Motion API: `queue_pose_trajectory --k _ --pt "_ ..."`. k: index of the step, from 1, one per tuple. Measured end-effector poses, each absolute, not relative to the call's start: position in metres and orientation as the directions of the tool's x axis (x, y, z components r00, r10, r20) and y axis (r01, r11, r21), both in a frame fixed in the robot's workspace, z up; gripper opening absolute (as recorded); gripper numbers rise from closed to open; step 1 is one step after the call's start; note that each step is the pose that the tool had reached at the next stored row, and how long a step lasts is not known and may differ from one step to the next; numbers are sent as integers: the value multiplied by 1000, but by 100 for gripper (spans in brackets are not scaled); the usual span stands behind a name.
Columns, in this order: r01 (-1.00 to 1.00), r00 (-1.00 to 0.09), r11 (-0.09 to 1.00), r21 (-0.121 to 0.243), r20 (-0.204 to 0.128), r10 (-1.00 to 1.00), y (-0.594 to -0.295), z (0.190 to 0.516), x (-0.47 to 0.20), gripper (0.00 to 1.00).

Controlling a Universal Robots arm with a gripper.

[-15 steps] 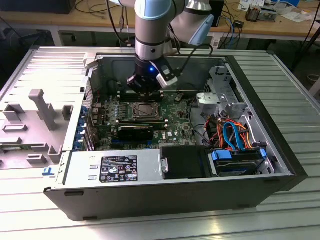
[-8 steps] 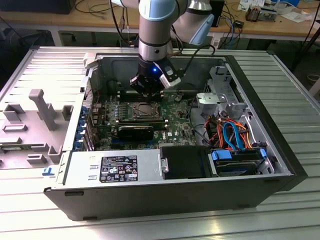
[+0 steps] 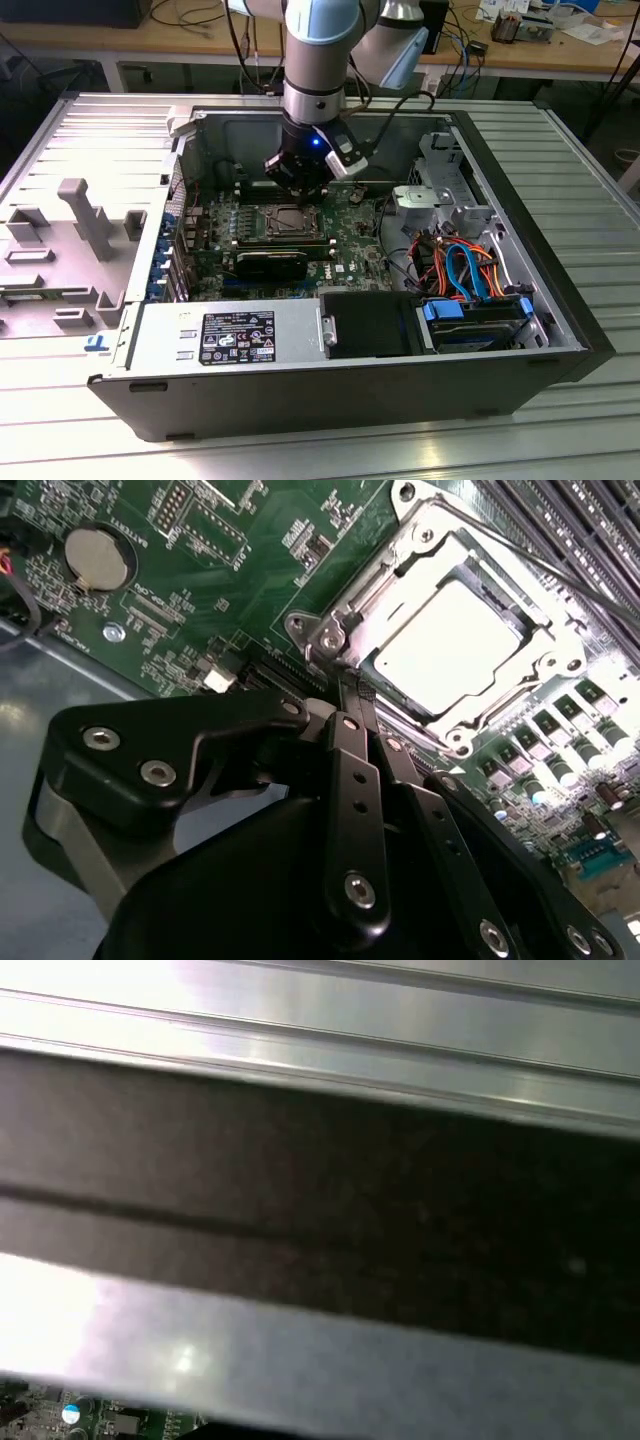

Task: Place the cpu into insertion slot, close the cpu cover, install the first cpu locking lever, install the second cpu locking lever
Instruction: 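Install the first cpu locking lever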

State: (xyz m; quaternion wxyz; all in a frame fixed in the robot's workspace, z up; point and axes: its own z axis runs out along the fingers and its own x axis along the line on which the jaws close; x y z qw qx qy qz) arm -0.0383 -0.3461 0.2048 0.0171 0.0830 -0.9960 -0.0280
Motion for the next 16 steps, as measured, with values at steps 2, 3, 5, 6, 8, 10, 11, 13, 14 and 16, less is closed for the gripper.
queue_pose_trajectory --k 2,3,5,6,8,10,11,13,14,16 --pt "-164 -986 985 59 32 -166 -347 204 -35 11" --pt "-164 -986 985 59 34 -166 -347 203 -33 11" --pt "-164 -985 985 60 35 -166 -347 202 -31 11" --pt "-164 -985 985 60 36 -166 -347 202 -30 11" --pt "-164 -985 985 61 36 -166 -347 201 -30 11" --pt "-164 -985 984 73 34 -167 -346 201 -30 11" --pt "-164 -985 983 79 33 -167 -347 201 -30 11" --pt "-164 -985 982 88 32 -167 -346 201 -30 11" --pt "-164 -985 982 90 31 -168 -346 202 -30 11" --pt "-164 -985 982 95 28 -168 -345 205 -30 11"
